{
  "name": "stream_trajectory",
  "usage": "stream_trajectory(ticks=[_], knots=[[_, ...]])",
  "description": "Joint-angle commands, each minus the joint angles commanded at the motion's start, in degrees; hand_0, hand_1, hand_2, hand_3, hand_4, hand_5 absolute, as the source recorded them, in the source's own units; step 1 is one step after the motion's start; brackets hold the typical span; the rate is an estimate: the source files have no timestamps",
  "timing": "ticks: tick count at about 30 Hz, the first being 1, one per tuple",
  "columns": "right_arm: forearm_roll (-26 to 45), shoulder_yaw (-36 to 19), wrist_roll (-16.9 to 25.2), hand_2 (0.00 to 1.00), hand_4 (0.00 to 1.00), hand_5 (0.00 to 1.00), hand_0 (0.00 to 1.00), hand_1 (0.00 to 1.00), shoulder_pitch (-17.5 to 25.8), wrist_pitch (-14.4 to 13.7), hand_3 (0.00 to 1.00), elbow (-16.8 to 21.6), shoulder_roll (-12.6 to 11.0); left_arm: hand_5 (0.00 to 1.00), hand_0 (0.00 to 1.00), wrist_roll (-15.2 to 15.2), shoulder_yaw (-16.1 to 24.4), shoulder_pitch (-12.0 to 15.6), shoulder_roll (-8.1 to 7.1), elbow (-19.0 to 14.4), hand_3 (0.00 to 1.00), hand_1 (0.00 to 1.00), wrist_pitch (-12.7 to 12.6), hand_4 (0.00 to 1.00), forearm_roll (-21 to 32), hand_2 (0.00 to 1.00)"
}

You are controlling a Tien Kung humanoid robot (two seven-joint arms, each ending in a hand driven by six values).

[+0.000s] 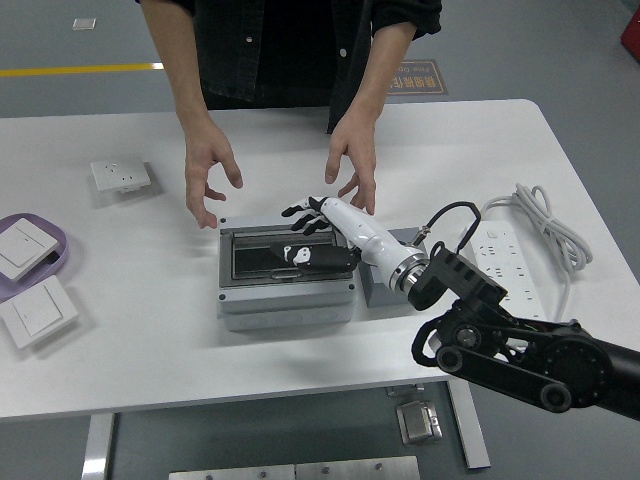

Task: Pick up the cylinder from the cube,place it in the box,flap close box

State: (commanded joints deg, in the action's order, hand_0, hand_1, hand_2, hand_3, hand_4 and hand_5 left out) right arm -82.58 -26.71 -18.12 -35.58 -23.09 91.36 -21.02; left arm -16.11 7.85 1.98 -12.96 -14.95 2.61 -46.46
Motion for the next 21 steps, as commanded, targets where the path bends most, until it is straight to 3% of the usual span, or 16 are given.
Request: stream_trajectory(ticks=[8, 21], knots=[[-5.15, -10.59, 1.02, 0.665, 0.787, 0.533, 0.711, 0.635, 7.43, -1.09, 0.773, 4.43, -3.13, 0.297, 0.655, -0.23, 0.51, -0.07, 0.47, 0.34, 0.642, 0.638, 0.12, 0.705, -0.29, 0.576], [3.27, -28.23, 8.92, 0.657, 0.761, 0.516, 0.706, 0.629, 13.85, 0.50, 0.754, 3.15, -8.13, 0.299, 0.655, 1.00, -1.90, -0.12, 0.12, 0.83, 0.642, 0.640, -0.97, 0.706, 1.80, 0.577]])
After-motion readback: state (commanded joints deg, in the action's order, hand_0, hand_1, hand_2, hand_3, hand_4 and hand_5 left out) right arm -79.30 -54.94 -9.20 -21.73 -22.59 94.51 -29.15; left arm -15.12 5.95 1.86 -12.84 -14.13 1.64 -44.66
